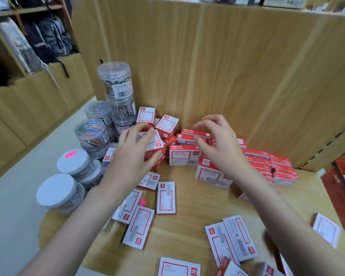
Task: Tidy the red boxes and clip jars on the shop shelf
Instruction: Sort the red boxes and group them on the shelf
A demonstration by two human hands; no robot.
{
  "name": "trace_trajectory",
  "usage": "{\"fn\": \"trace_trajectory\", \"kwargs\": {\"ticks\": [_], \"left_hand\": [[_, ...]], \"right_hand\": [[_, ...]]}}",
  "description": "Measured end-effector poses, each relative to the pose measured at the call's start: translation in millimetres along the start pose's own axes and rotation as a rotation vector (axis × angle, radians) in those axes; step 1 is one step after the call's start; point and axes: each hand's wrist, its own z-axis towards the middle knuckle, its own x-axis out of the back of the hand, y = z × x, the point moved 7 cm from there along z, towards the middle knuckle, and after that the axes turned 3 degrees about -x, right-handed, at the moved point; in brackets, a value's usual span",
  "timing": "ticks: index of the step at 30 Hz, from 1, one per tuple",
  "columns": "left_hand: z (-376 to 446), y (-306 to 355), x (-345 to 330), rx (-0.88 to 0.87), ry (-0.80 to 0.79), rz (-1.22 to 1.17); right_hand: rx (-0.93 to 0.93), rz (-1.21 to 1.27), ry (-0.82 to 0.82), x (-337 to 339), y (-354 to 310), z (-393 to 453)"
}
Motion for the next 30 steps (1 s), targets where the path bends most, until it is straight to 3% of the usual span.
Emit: {"fn": "trace_trajectory", "kwargs": {"ticks": [7, 10, 16, 23, 30], "left_hand": [[1, 8, 5, -0.075, 0.093, 0.041], [-14, 24, 17, -0.178, 0.145, 0.000], [-76, 26, -3, -0.295, -0.123, -0.151], [-112, 21, 1, -0.314, -0.172, 0.057], [-128, 11, -11, -0.261, -0.300, 0.000]], "right_hand": [[0.037, 0.013, 0.041, 20, -7, -23], [0.106, 0.060, -0.037, 19, -16, -42], [0.152, 0.023, -0.468, -30, -20, -85], [0.239, -0.184, -0.607, -84, -30, -89], [0.266, -0.411, -0.728, -71, -23, -92]]}}
